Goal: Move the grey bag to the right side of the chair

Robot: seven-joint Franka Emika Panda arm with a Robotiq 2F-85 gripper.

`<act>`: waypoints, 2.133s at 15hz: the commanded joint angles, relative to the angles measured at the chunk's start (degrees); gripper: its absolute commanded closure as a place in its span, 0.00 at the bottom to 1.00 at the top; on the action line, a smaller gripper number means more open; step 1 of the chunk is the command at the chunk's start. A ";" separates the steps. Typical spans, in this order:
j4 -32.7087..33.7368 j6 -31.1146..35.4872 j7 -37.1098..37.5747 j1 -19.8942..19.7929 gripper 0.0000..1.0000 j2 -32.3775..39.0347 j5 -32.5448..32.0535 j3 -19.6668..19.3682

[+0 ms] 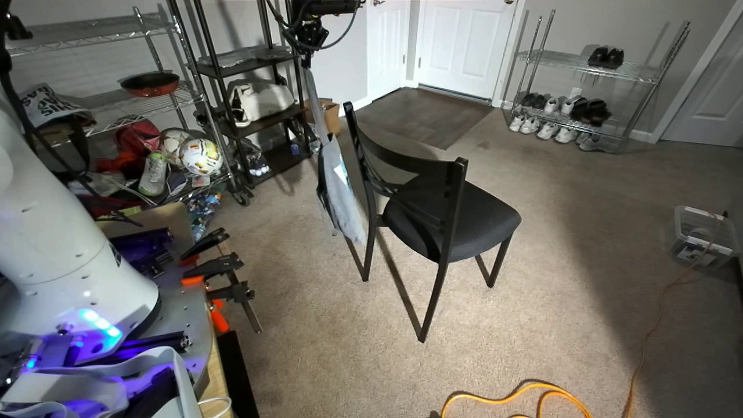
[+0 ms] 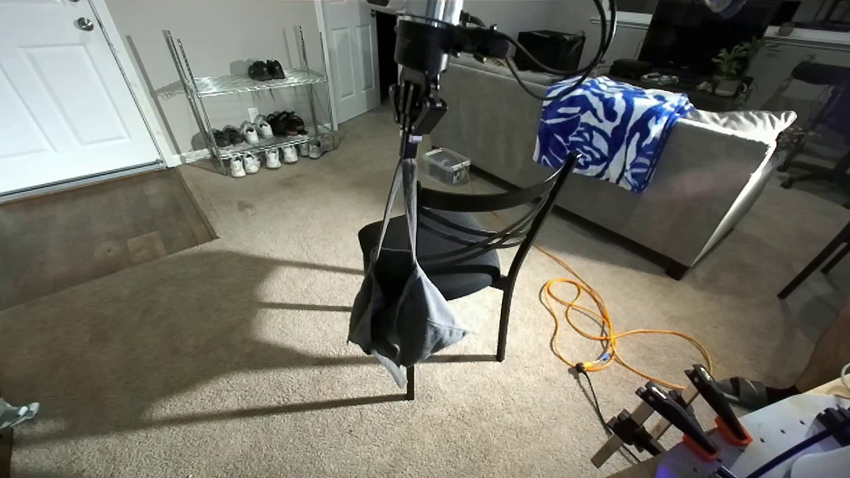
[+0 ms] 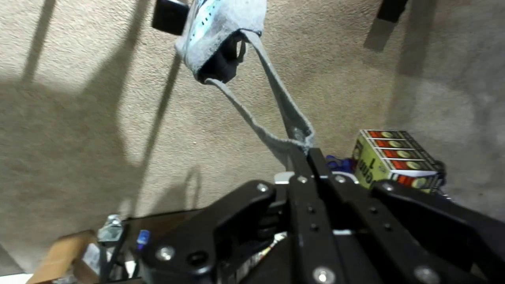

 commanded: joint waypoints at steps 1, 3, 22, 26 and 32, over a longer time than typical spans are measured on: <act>-1.53 -9.77 -5.99 -0.80 0.99 -4.75 0.41 -0.66; -0.69 -16.27 -6.23 -0.47 0.99 -6.24 -2.06 -2.21; -3.05 -26.31 -5.01 -6.82 0.99 -13.08 -5.70 -13.70; -4.85 -19.18 -6.47 -9.46 0.99 -12.23 -1.83 -15.60; -5.33 -13.98 -6.40 -14.09 0.99 -9.01 3.66 -19.17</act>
